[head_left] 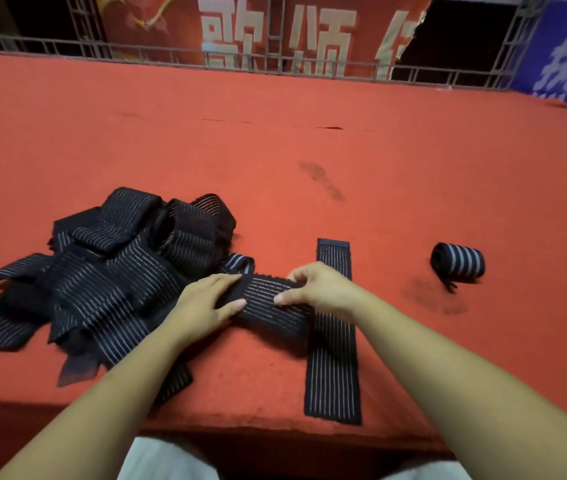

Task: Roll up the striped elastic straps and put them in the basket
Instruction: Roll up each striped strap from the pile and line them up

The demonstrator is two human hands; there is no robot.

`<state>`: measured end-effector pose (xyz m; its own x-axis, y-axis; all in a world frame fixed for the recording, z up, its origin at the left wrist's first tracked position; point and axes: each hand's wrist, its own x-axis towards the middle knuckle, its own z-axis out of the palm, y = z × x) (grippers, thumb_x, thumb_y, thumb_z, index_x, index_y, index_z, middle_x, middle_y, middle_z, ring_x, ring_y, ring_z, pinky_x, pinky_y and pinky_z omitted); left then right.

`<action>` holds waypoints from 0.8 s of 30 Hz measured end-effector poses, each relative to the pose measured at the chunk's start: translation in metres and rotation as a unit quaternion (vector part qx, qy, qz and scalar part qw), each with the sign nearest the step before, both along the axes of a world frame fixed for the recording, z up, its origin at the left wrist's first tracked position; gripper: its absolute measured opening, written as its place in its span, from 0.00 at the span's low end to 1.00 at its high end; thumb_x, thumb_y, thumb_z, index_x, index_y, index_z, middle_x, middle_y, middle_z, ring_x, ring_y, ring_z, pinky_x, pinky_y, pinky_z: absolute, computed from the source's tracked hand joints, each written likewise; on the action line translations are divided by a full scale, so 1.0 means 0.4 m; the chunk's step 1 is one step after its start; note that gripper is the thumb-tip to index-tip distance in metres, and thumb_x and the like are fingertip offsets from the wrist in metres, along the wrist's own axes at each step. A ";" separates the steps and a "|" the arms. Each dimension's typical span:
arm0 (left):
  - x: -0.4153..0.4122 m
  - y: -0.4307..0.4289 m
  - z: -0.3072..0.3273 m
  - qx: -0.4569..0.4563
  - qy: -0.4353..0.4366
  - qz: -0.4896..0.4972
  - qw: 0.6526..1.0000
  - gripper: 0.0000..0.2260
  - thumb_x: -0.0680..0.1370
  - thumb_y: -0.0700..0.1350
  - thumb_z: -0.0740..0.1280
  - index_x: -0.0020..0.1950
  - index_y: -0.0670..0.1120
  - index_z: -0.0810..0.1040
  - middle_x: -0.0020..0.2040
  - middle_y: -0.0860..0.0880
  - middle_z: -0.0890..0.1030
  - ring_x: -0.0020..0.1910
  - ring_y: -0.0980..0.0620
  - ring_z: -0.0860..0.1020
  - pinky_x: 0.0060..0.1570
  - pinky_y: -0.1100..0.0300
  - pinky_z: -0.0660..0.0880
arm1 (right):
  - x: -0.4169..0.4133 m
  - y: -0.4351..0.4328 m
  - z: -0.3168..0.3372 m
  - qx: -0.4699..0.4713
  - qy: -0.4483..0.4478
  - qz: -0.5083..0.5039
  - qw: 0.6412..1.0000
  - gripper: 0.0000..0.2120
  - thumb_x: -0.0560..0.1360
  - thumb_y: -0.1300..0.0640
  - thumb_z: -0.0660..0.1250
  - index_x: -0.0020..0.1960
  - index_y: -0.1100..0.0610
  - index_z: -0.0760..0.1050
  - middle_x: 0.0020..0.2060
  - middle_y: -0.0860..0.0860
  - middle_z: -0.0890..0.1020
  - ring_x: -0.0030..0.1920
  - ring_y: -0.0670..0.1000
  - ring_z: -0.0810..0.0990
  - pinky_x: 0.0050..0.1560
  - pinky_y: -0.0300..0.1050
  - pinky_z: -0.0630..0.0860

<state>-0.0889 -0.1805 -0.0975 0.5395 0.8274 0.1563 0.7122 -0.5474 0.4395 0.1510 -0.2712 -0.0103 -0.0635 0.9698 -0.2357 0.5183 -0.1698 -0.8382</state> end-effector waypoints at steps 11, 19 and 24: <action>0.076 -0.021 0.073 -0.113 -0.222 0.069 0.966 0.22 0.81 0.52 0.66 0.75 0.58 0.66 0.57 0.53 0.80 0.54 0.52 0.79 0.54 0.60 0.73 | 0.141 -0.112 0.096 -0.011 0.167 -0.047 0.985 0.13 0.68 0.63 0.74 0.36 0.53 0.69 0.39 0.57 0.75 0.43 0.55 0.74 0.37 0.46 0.67; 0.130 0.011 0.163 0.057 0.117 0.092 0.987 0.14 0.78 0.57 0.69 0.58 0.50 0.85 0.52 0.43 0.75 0.59 0.40 0.73 0.60 0.52 0.71 | 0.143 -0.142 0.101 0.019 0.177 -0.029 0.984 0.12 0.72 0.67 0.69 0.40 0.54 0.69 0.42 0.59 0.75 0.40 0.55 0.75 0.37 0.46 0.70; 0.103 0.025 0.146 0.035 0.000 0.131 0.991 0.08 0.75 0.52 0.74 0.43 0.48 0.83 0.51 0.49 0.70 0.57 0.44 0.71 0.60 0.51 0.70 | 0.111 -0.178 0.064 0.021 0.096 -0.128 0.987 0.06 0.79 0.66 0.63 0.54 0.60 0.74 0.35 0.52 0.78 0.26 0.46 0.75 0.23 0.37 0.70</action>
